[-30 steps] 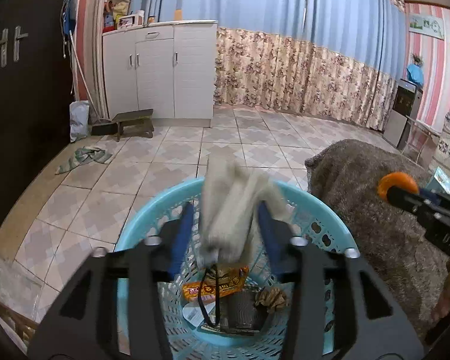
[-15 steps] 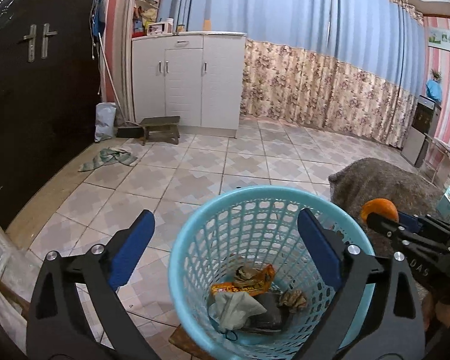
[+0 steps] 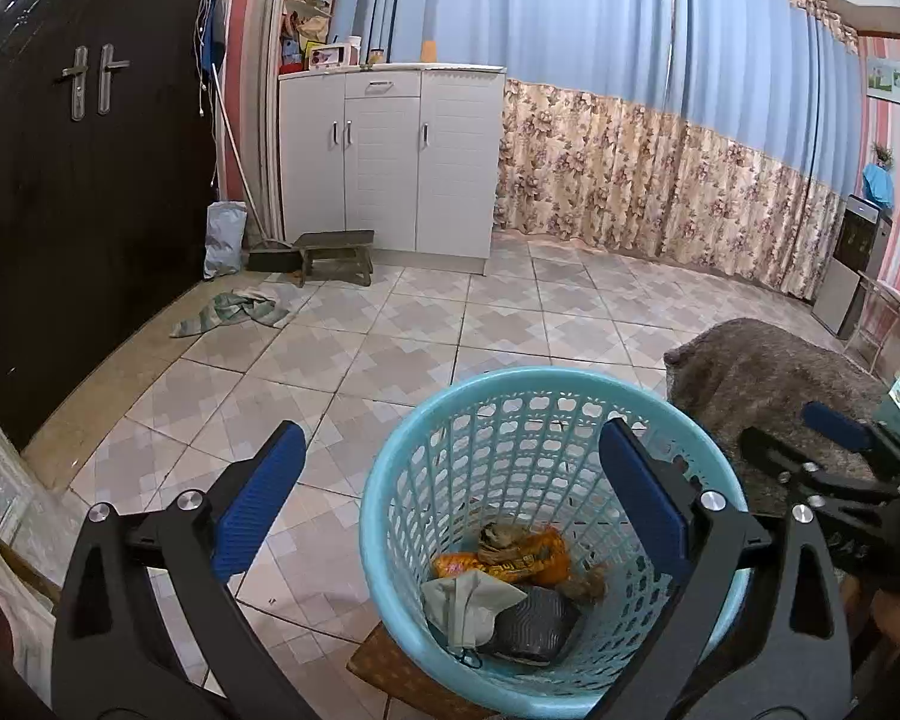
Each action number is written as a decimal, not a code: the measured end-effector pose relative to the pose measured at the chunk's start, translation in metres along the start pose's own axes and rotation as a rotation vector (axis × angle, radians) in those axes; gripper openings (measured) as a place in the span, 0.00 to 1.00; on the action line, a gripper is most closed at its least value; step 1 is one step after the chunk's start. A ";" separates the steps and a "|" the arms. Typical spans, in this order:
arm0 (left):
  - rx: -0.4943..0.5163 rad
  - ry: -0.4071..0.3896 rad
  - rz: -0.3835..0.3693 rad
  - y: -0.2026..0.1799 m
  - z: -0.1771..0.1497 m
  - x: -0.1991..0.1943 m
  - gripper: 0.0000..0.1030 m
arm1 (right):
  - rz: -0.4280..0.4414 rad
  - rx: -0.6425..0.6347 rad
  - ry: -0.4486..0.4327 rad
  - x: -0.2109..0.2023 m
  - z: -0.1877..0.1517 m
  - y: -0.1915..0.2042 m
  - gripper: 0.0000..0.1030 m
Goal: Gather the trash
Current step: 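Open the right tool over the blue basket to drop the orange, then grip the blue plastic bag with right tool while left tool grips a mandarin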
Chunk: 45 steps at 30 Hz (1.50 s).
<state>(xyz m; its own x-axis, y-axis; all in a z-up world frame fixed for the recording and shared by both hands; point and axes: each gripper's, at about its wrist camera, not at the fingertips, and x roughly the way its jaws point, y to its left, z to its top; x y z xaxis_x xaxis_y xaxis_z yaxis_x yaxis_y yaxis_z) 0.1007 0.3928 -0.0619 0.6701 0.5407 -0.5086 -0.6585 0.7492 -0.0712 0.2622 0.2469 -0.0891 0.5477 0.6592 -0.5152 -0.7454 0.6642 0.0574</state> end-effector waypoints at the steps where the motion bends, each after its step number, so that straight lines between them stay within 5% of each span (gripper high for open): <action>1: 0.000 -0.001 -0.001 -0.001 0.000 -0.002 0.93 | -0.006 0.001 -0.006 -0.004 0.001 -0.003 0.85; 12: 0.011 -0.014 -0.018 -0.030 -0.015 -0.059 0.95 | -0.122 0.038 -0.029 -0.069 0.003 -0.050 0.92; 22: 0.031 0.006 -0.113 -0.084 -0.033 -0.096 0.95 | -0.280 0.106 -0.064 -0.155 -0.021 -0.120 0.95; 39: 0.195 0.044 -0.332 -0.227 -0.061 -0.100 0.95 | -0.637 0.228 0.049 -0.271 -0.129 -0.263 0.96; 45: 0.279 0.081 -0.390 -0.273 -0.083 -0.096 0.95 | -0.684 0.295 0.110 -0.282 -0.163 -0.302 0.96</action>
<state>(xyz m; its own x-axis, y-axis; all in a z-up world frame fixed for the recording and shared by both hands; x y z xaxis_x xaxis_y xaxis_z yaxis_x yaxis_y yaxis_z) 0.1875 0.1048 -0.0650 0.8124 0.1763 -0.5557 -0.2394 0.9700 -0.0422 0.2711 -0.1970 -0.1007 0.7996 0.0366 -0.5995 -0.1107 0.9900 -0.0873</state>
